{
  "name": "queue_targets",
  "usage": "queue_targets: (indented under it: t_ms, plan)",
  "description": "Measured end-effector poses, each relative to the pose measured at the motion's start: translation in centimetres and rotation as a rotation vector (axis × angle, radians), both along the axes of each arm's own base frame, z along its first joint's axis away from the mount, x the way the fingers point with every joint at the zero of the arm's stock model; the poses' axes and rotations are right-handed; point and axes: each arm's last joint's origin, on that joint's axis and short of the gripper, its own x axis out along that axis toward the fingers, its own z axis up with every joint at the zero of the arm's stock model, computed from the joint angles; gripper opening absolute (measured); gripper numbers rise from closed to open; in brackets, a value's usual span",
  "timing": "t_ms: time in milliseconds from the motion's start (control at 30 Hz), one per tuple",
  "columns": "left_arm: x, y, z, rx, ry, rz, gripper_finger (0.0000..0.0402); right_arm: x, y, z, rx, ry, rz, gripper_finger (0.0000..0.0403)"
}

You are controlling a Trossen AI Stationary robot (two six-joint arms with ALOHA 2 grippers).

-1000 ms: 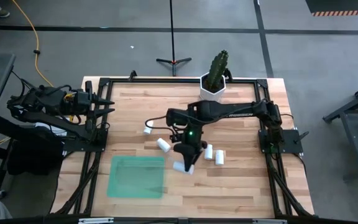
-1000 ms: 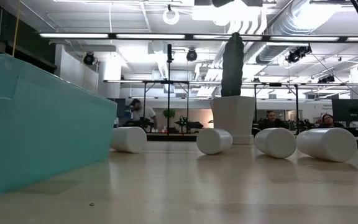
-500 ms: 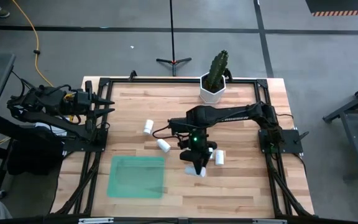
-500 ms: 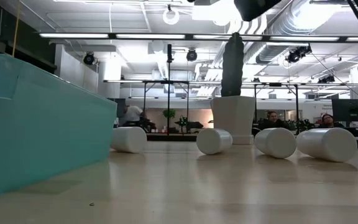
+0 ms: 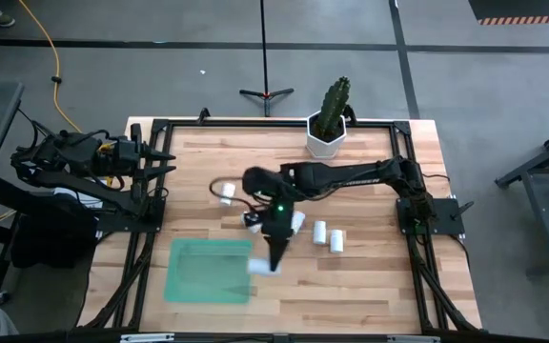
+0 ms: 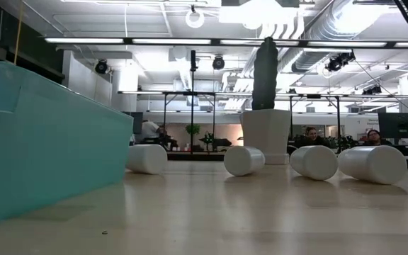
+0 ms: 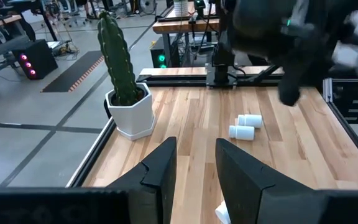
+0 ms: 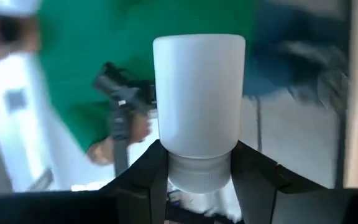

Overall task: Pick and place pill bottles into a basket
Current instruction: Put the white pill bottle into the green bin

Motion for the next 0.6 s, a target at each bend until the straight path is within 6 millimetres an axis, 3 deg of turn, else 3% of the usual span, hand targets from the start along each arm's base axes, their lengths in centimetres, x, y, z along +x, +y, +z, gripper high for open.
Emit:
queue_targets:
  t_ms: [133, 267, 433, 600]
  plan:
    - [0.0, 0.0, 0.0, 0.0, 0.0, 0.0, 0.0147, 1.5, -1.1, 2.5, 0.023, -0.273, -0.083, 0.0132]
    - [0.0, 0.0, 0.0, -0.018, -0.004, 0.005, 0.0147, 2.4, -2.5, 4.4, -0.035, -0.556, -0.312, 0.0132]
    - [0.0, 0.0, 0.0, -0.025, -0.005, 0.007, 0.0147, 3.1, -4.0, 4.7, -0.226, -0.783, -0.583, 0.0132]
    - [0.0, 0.0, 0.0, -0.042, -0.008, 0.012, 0.0147, 3.6, -5.0, 3.8, -0.519, -0.8, -0.859, 0.0132]
